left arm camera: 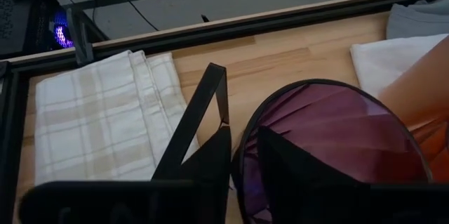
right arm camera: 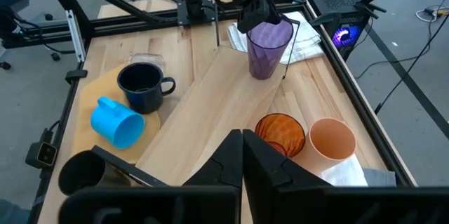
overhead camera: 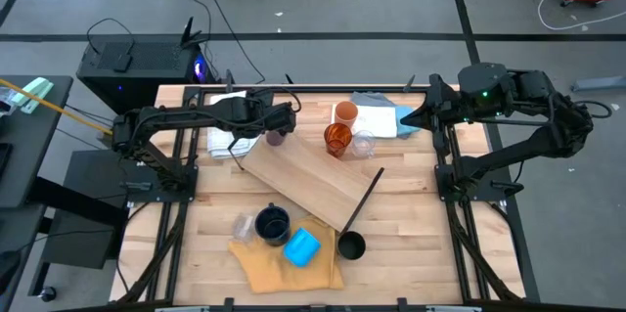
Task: Stack small to large cups/mugs on shelf
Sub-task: Put the purple cup on the shelf
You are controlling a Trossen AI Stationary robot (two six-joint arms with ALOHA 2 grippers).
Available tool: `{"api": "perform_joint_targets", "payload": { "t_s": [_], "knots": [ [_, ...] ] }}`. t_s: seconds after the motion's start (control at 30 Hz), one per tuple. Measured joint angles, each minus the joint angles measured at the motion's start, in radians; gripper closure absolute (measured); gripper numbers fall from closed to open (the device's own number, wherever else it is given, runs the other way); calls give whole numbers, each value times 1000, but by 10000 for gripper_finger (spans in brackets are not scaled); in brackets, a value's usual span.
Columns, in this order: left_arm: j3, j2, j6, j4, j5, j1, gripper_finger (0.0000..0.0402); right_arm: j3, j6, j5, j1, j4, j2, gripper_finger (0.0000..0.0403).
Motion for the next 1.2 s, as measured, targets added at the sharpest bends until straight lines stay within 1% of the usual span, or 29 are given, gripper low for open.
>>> {"api": "perform_joint_targets", "payload": {
  "t_s": [0.5,0.97,1.2],
  "knots": [
    [0,0,0,16,1,0,245,0,7,0,0,0,0,392],
    [0,0,3,20,17,0,200,0,7,0,0,0,0,392],
    [0,0,11,20,17,0,155,0,7,0,0,0,0,392]
  ]
}}
